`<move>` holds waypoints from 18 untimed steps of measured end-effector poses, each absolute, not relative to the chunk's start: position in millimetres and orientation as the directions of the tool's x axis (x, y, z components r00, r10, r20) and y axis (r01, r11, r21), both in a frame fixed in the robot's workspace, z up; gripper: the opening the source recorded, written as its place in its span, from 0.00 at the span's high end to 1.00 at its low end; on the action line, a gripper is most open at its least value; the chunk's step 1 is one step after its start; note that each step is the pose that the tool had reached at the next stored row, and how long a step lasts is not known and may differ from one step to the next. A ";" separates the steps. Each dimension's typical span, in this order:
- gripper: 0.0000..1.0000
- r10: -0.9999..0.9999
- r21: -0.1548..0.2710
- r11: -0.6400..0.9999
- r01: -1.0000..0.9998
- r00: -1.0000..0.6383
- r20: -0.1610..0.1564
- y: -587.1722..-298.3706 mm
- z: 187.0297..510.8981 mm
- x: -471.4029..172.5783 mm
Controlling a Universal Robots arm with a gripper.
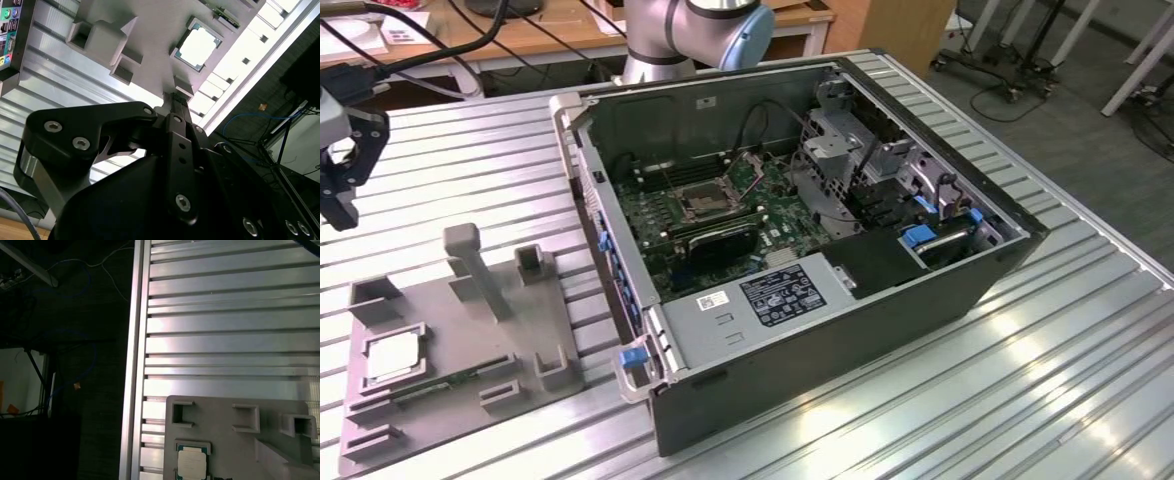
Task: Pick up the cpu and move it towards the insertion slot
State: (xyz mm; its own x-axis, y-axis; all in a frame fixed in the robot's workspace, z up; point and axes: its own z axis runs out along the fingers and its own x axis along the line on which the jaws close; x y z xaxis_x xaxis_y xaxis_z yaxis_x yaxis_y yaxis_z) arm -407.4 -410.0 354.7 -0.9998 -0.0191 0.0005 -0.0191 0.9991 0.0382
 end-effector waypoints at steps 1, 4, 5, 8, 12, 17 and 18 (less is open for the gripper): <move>0.90 -0.019 0.038 0.999 -0.019 -1.000 0.000 -410.0 354.4 -407.4; 0.90 -0.019 0.038 0.999 -0.019 -1.000 0.000 -409.9 352.9 -407.4; 0.90 -0.019 0.038 0.999 -0.019 -1.000 0.000 -410.0 352.4 -407.4; 0.90 -0.019 0.038 0.999 -0.019 -1.000 0.001 -410.0 351.9 -407.4; 0.90 -0.019 0.038 0.999 -0.019 -1.000 0.001 -410.0 351.6 -407.4; 0.90 -0.019 0.038 0.999 -0.019 -1.000 0.000 -409.9 351.6 -407.5; 0.90 -0.019 0.038 0.999 -0.019 -1.000 0.001 -410.0 351.7 -407.5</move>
State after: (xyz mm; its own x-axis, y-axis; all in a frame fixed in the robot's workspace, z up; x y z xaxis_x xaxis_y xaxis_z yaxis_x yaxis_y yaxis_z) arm -407.5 -410.0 351.7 -0.9998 -0.0191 0.0006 -0.0191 0.9991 0.0382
